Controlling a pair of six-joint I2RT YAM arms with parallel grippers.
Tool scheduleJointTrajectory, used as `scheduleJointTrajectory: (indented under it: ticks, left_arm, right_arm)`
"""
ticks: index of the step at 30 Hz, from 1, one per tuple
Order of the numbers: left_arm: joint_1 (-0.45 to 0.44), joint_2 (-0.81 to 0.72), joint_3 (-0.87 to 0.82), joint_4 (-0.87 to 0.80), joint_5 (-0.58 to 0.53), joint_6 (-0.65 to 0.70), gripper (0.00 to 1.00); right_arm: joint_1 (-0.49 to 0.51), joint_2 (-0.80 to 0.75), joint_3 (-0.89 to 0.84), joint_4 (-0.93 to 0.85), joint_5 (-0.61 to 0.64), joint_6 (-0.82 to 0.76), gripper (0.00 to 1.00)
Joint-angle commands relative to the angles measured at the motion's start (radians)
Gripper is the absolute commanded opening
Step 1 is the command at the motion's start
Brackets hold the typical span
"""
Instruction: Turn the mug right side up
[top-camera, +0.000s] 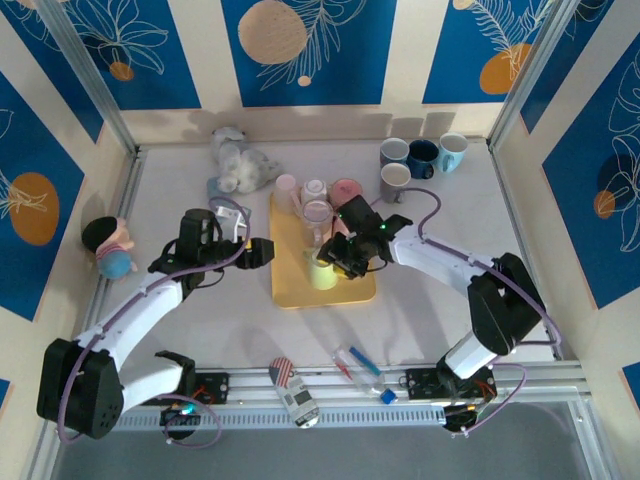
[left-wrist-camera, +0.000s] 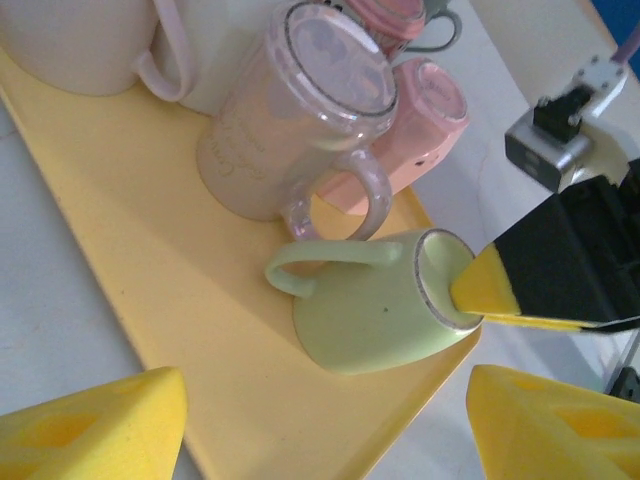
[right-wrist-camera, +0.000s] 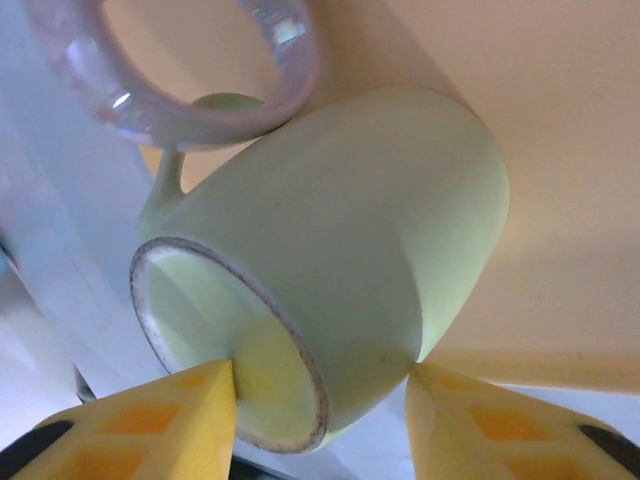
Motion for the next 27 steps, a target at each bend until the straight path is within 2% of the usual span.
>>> scheduleJointTrajectory:
  ticks: [1,6,12,14,17,22,27]
  left_arm:
    - [-0.013,0.024,0.029,-0.062,-0.013,0.051,0.74]
    - [-0.015,0.035,0.047,-0.119,-0.011,0.119,0.74]
    - [-0.038,0.046,0.053,-0.109,-0.004,0.125,0.75]
    - [-0.05,0.055,0.066,-0.113,-0.036,0.112,0.75]
    - [-0.05,0.063,0.094,-0.122,-0.017,0.129,0.75]
    - [-0.054,0.067,0.172,-0.213,0.029,0.338,0.73]
    - [-0.088,0.026,0.188,-0.291,0.04,0.602,0.71]
  right_arm:
    - [-0.011,0.058,0.005,-0.141,-0.12,-0.307,0.45]
    - [-0.037,0.101,0.079,-0.262,-0.156,-0.568,0.45]
    - [-0.101,0.148,0.204,-0.367,-0.169,-0.862,0.45]
    - [-0.122,0.179,0.269,-0.386,-0.209,-0.918,0.46]
    - [-0.156,0.243,0.402,-0.438,-0.332,-0.962,0.48]
    - [-0.177,0.256,0.532,-0.525,-0.376,-1.022,0.54]
    - [-0.284,0.113,0.485,-0.438,-0.445,-0.947,0.53]
